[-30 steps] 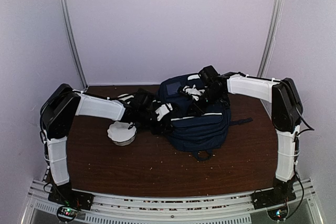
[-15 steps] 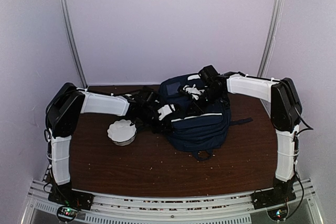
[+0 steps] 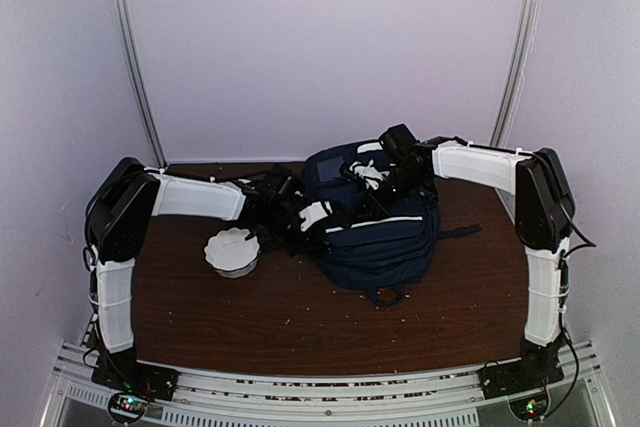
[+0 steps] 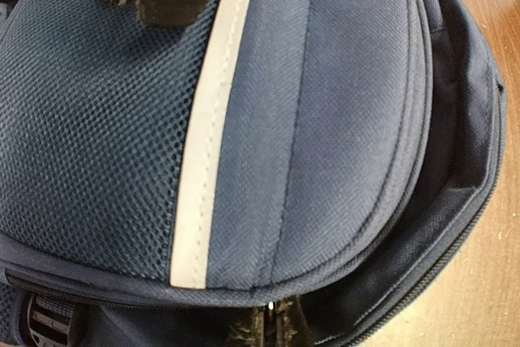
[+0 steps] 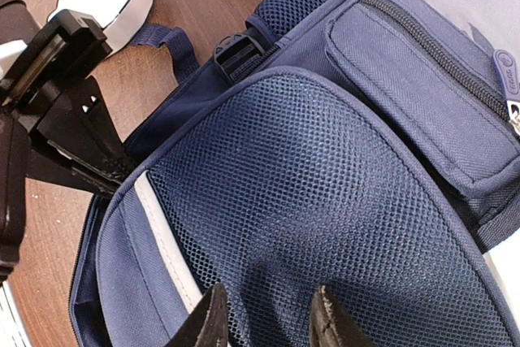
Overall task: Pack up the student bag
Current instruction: Adjust the student bag at the center of the board.
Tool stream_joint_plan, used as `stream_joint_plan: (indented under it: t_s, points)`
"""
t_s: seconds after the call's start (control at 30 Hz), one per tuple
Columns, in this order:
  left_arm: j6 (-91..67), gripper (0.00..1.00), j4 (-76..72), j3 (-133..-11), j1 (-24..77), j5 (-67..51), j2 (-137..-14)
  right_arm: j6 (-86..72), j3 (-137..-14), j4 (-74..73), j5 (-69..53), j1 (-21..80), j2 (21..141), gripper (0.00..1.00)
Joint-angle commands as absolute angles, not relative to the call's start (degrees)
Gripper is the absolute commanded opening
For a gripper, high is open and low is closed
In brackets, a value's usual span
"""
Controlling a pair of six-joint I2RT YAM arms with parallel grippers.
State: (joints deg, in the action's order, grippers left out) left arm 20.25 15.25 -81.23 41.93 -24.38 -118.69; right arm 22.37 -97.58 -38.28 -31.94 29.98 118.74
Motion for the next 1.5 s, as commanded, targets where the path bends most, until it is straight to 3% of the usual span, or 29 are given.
stream_joint_plan:
  t_s: [0.0, 0.27, 0.67, 0.87, 0.97, 1.17, 1.27, 1.47]
  points:
    - [18.3, 0.0, 19.1, -80.7, 41.7, -26.1, -115.4, 20.1, -99.1, -37.8, -30.8, 29.5, 121.1, 0.35]
    - [16.3, 0.0, 21.5, -84.4, 44.5, -29.8, -113.8, 14.9, -106.0, -42.4, -31.1, 29.5, 128.0, 0.35]
    - [16.1, 0.0, 24.0, -101.9, 51.6, -33.8, -124.2, 11.9, -112.8, -46.2, -33.0, 29.1, 133.7, 0.33]
    - [13.1, 0.0, 22.2, -109.0, 52.8, -29.7, -130.3, 11.5, -112.9, -46.3, -33.9, 29.0, 133.7, 0.32]
    - [12.0, 0.08, 22.1, -110.6, 52.9, -28.8, -131.3, 11.5, -112.8, -47.1, -35.0, 28.2, 131.8, 0.31]
    - [13.3, 0.34, 17.7, -101.8, 53.1, -32.2, -123.7, 12.6, -106.9, -46.7, -35.0, 25.0, 120.2, 0.32]
    - [14.2, 0.39, 18.5, -98.7, 53.0, -32.6, -119.7, 13.2, -99.9, -44.3, -33.4, 24.1, 112.0, 0.33]
    - [16.4, 0.4, 17.8, -89.6, 52.3, -27.7, -112.1, 14.8, -83.7, -42.1, -30.3, 24.1, 96.9, 0.35]
